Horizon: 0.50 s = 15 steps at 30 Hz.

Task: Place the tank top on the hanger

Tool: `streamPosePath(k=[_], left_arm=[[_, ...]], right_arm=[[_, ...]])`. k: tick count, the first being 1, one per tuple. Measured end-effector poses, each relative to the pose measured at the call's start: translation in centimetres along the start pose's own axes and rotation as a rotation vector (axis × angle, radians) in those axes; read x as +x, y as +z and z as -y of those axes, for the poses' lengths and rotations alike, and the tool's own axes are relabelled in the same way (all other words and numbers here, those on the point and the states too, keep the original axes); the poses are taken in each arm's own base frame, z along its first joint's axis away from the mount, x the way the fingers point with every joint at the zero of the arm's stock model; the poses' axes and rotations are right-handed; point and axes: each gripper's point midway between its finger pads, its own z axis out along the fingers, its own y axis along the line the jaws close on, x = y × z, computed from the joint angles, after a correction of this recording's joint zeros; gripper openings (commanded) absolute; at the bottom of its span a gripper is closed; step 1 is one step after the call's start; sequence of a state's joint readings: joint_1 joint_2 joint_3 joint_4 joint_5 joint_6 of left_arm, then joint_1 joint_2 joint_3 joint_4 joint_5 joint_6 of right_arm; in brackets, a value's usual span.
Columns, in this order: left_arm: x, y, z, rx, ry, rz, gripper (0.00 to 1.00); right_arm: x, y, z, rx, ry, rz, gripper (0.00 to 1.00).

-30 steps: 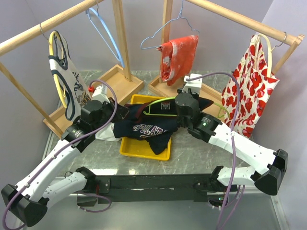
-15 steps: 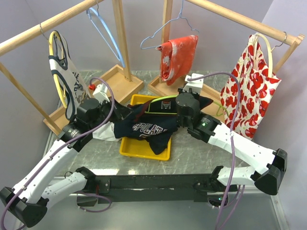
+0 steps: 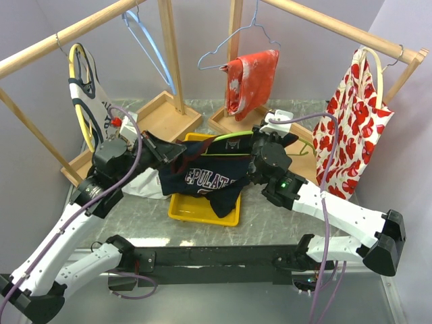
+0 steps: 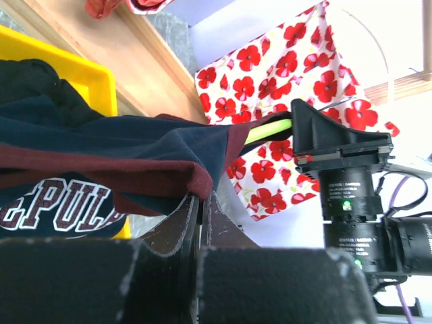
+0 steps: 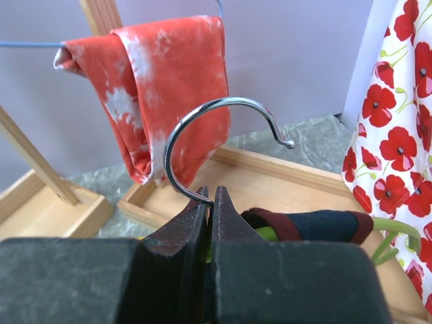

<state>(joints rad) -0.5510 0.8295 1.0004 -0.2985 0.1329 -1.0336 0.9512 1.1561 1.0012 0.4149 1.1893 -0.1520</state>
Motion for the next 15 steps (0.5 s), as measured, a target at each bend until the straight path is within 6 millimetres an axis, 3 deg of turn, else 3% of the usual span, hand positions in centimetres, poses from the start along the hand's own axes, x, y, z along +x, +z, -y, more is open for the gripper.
streamPosePath(k=[6, 15], left_arm=[[-0.6, -0.6, 0.5, 0.001, 0.007, 0.02, 0.01], [1.2, 0.0, -1.0, -0.027, 0.077, -0.068, 0.02]], right_arm=[[-0.5, 0.5, 0.4, 0.016, 0.023, 0.014, 0.0], [0.0, 1.0, 0.8, 0.023, -0.001, -0.004, 0.0]])
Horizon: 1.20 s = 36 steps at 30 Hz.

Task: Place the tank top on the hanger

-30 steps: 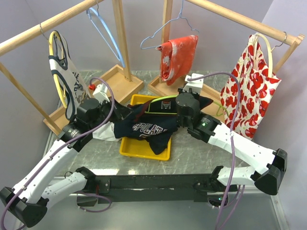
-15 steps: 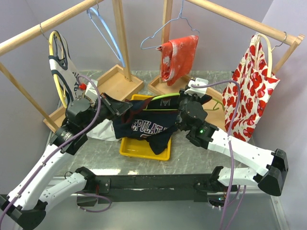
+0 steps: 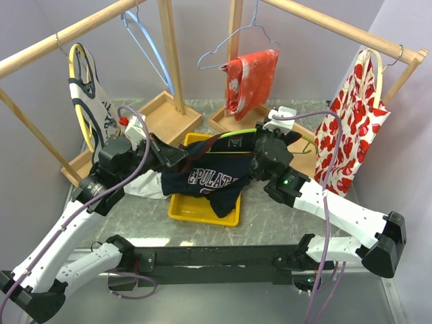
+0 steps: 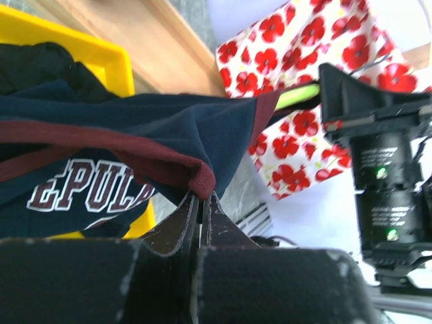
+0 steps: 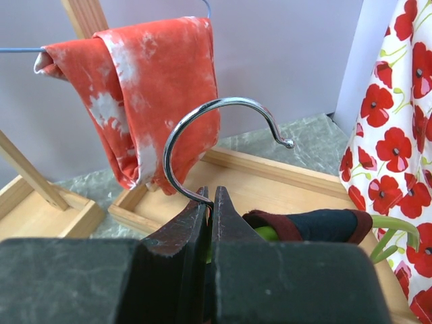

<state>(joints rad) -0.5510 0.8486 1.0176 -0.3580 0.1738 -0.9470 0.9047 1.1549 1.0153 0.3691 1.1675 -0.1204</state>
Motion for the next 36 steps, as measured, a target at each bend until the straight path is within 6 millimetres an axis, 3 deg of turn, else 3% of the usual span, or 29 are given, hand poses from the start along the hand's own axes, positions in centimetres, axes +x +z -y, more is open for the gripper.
streamPosePath(k=[12, 18, 25, 31, 36], left_arm=[[1.1, -0.1, -2.1, -0.074, 0.067, -0.045, 0.02], [1.6, 0.8, -2.5, -0.08, 0.068, -0.077, 0.04], [2.3, 1.2, -0.2, 0.022, -0.003, -0.13, 0.02], [0.9, 1.5, 1.7, 0.071, -0.071, -0.086, 0.04], [-0.1, 2.0, 1.8, 0.059, -0.117, -0.046, 0.06]], right_arm=[[1.0, 0.4, 0.3, -0.018, 0.002, -0.031, 0.0], [0.4, 0.2, 0.6, -0.026, 0.043, -0.029, 0.0], [0.5, 0.1, 0.6, -0.024, 0.073, -0.016, 0.0], [1.6, -0.7, -0.3, -0.051, 0.086, -0.023, 0.0], [1.8, -0.8, -1.0, -0.071, 0.104, -0.025, 0.0]])
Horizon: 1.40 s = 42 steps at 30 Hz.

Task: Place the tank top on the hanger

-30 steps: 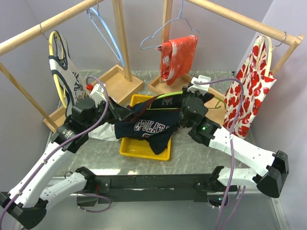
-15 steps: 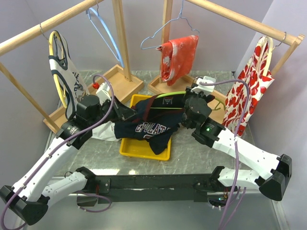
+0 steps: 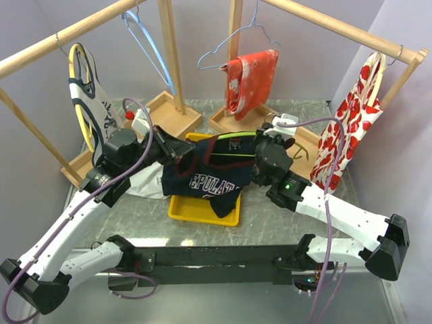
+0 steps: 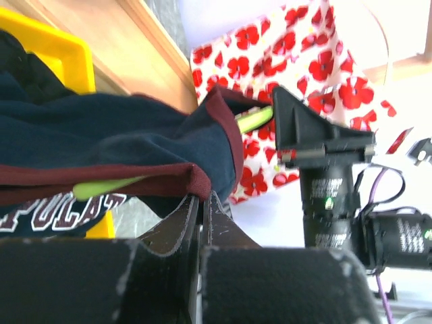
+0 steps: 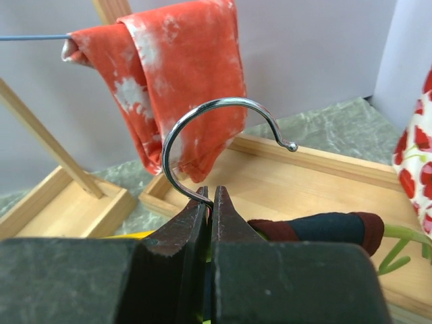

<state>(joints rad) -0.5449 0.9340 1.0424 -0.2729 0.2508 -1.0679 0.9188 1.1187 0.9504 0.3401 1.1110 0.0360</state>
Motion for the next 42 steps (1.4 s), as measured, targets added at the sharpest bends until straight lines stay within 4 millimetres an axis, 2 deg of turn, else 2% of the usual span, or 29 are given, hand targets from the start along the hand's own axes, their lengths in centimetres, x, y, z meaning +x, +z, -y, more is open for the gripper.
streamPosePath(k=[7, 15, 20, 25, 27, 28, 30, 31, 34, 38, 42], left_arm=[[-2.3, -0.2, 1.3, 0.001, 0.022, 0.058, 0.08], [-0.9, 1.7, 1.0, 0.027, 0.03, -0.04, 0.12], [-0.8, 1.4, 1.4, 0.042, 0.037, -0.045, 0.17], [-0.7, 1.3, 1.5, 0.05, 0.052, -0.049, 0.2], [-0.6, 1.3, 1.6, 0.055, 0.057, -0.054, 0.27], [-0.6, 1.3, 1.7, 0.06, 0.06, -0.057, 0.4], [-0.5, 1.3, 1.8, 0.072, 0.069, -0.065, 0.57], [-0.4, 1.3, 1.9, 0.081, 0.073, -0.07, 0.69], [-0.1, 1.1, 2.4, 0.109, 0.097, -0.083, 0.83], [0.5, 0.3, 3.4, 0.163, 0.152, -0.12, 0.9], [1.0, -1.8, 6.7, 0.301, 0.243, -0.162, 0.97]], right_arm=[[-0.4, -0.3, -0.7, -0.055, 0.052, 0.001, 0.0], [-0.8, 0.1, -2.8, -0.084, 0.042, -0.013, 0.0], [0.1, 0.1, -4.6, -0.108, 0.021, -0.037, 0.0], [1.3, -0.9, -6.4, -0.154, 0.006, -0.06, 0.0], [1.4, -1.5, -7.0, -0.175, 0.004, -0.066, 0.0], [1.4, -1.7, -7.2, -0.182, 0.005, -0.067, 0.0], [1.3, -2.0, -7.5, -0.196, 0.007, -0.068, 0.0], [1.3, -2.1, -7.6, -0.199, 0.003, -0.069, 0.0], [1.3, -2.2, -7.9, -0.216, -0.017, -0.075, 0.0], [0.3, -2.3, -8.6, -0.241, -0.007, -0.073, 0.0], [-0.9, -2.9, -8.8, -0.291, 0.012, -0.071, 0.0]])
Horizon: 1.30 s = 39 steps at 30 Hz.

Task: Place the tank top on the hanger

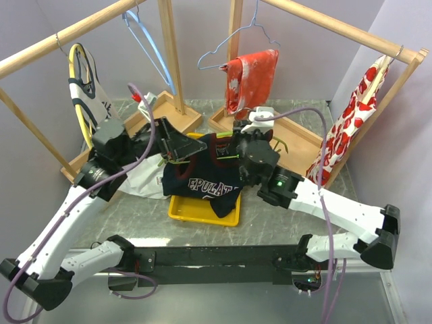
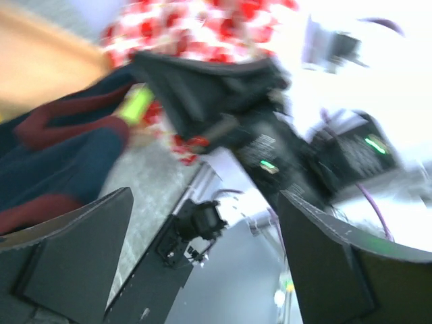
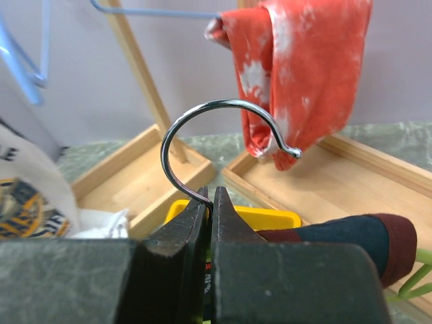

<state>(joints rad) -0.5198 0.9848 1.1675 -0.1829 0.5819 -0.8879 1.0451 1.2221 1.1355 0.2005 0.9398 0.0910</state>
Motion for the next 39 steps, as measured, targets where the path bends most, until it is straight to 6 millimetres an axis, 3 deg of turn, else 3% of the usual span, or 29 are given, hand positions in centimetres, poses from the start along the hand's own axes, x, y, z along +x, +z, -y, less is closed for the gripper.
streamPosePath(k=[4, 8, 14, 19, 21, 23, 25, 28, 32, 37, 39], left_arm=[[-0.5, -1.8, 5.5, 0.197, 0.141, -0.014, 0.99], [-1.2, -4.6, 10.4, 0.345, 0.276, 0.033, 0.99], [-4.8, -9.6, 15.6, 0.363, 0.443, 0.31, 0.94], [-7.7, -14.6, 19.5, 0.351, 0.54, 0.544, 0.89], [-8.4, -15.6, 20.3, 0.337, 0.562, 0.59, 0.88], [-9.0, -15.9, 20.2, 0.304, 0.569, 0.611, 0.85], [-9.3, -15.7, 19.3, 0.252, 0.566, 0.615, 0.8], [-9.3, -15.1, 17.1, 0.151, 0.556, 0.595, 0.75], [-8.5, -14.5, 14.1, 0.025, 0.559, 0.53, 0.75], [-6.4, -13.4, 10.9, -0.058, 0.557, 0.402, 0.7], [-5.3, -12.7, 9.3, -0.089, 0.546, 0.333, 0.67]], right_arm=[[-2.8, -0.9, 0.0, -0.05, 0.034, 0.021, 0.0], [-8.0, -1.4, -0.9, -0.111, 0.087, 0.062, 0.0], [-19.4, -2.4, -2.4, -0.202, 0.127, 0.172, 0.0], [-29.5, -4.7, -2.7, -0.312, 0.192, 0.316, 0.0], [-32.4, -6.0, -2.3, -0.357, 0.23, 0.369, 0.0], [-33.6, -6.9, -2.2, -0.398, 0.248, 0.396, 0.0], [-32.5, -7.3, -2.8, -0.448, 0.234, 0.378, 0.0], [-28.1, -7.6, -3.8, -0.514, 0.196, 0.314, 0.0], [-18.1, -7.2, -5.8, -0.598, 0.123, 0.158, 0.0], [-3.9, -6.2, -8.3, -0.658, 0.009, -0.093, 0.0], [-0.2, -6.1, -8.5, -0.664, -0.022, -0.163, 0.0]])
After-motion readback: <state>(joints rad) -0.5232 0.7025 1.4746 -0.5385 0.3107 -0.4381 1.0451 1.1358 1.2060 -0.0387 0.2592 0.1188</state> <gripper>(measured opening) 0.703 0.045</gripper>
